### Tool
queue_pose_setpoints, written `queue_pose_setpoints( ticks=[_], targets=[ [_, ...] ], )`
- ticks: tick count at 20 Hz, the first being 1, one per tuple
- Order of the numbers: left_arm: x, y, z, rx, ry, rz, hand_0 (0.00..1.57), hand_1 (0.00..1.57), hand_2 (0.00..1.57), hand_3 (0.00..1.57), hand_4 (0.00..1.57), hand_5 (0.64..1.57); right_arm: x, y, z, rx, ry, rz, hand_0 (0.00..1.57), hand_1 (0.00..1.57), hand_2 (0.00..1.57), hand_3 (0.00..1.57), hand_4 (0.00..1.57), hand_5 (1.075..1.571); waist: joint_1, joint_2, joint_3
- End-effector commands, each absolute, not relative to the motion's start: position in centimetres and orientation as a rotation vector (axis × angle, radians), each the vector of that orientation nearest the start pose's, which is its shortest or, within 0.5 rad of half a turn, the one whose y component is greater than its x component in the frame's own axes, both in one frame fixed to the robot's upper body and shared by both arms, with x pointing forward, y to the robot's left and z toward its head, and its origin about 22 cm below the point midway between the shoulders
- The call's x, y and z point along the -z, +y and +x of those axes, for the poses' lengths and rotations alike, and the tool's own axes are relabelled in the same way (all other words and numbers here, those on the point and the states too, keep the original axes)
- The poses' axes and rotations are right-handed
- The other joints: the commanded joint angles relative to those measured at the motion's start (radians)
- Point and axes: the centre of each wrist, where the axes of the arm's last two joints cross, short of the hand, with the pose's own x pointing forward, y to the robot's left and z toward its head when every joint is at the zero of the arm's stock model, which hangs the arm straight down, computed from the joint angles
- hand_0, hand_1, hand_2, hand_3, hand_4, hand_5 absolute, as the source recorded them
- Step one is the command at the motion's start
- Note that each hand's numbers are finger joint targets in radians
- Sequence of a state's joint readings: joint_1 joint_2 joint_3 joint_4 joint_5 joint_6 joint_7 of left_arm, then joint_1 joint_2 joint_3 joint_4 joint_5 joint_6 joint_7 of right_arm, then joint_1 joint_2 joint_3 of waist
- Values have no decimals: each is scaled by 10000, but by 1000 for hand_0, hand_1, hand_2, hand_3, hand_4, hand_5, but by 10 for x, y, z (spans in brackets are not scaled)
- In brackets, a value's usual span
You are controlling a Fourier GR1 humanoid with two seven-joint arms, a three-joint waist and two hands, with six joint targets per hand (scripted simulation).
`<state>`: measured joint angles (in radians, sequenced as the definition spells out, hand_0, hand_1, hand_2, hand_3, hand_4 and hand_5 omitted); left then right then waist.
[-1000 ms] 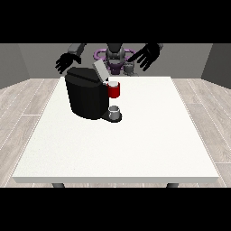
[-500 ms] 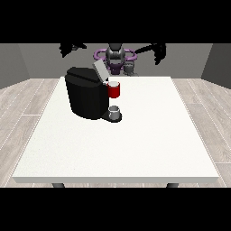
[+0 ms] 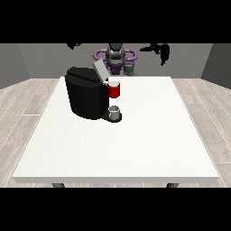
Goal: Insert the coffee pod into the coffee machine and close the lid
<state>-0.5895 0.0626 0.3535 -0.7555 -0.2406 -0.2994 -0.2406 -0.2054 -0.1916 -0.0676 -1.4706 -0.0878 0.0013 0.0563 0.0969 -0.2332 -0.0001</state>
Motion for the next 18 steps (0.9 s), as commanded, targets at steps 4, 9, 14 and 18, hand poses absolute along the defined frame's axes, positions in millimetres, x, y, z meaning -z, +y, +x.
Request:
queue_pose_setpoints(
  ticks=[4, 9, 14, 18],
  targets=[
    [22, 223, 358, 2189, -15257, -2242, 0, 0, 0, 0, 0, 1571, -47, -269, 310, -1615, -16404, -850, 0, 0, 0, 0, 215, 1571, 765, 541, 5],
    [18, 254, 335, 1873, -15380, -1746, 0, 0, 0, 0, 222, 1571, -53, -245, 312, -1731, -16271, -198, 0, 0, 0, 0, 0, 1571, 329, 633, 2],
    [9, 223, 325, 1872, -15477, -2081, 0, 0, 0, 0, 0, 1571, -38, -263, 329, -1160, -16158, -483, 0, 0, 0, 0, 0, 1571, 898, 1074, 5],
    [6, 232, 312, 1556, -15915, -2103, 0, 0, 0, 0, 0, 1571, -49, -263, 345, -960, -16204, -464, 0, 0, 0, 0, 0, 1571, 1077, 1505, 4]
  ],
)
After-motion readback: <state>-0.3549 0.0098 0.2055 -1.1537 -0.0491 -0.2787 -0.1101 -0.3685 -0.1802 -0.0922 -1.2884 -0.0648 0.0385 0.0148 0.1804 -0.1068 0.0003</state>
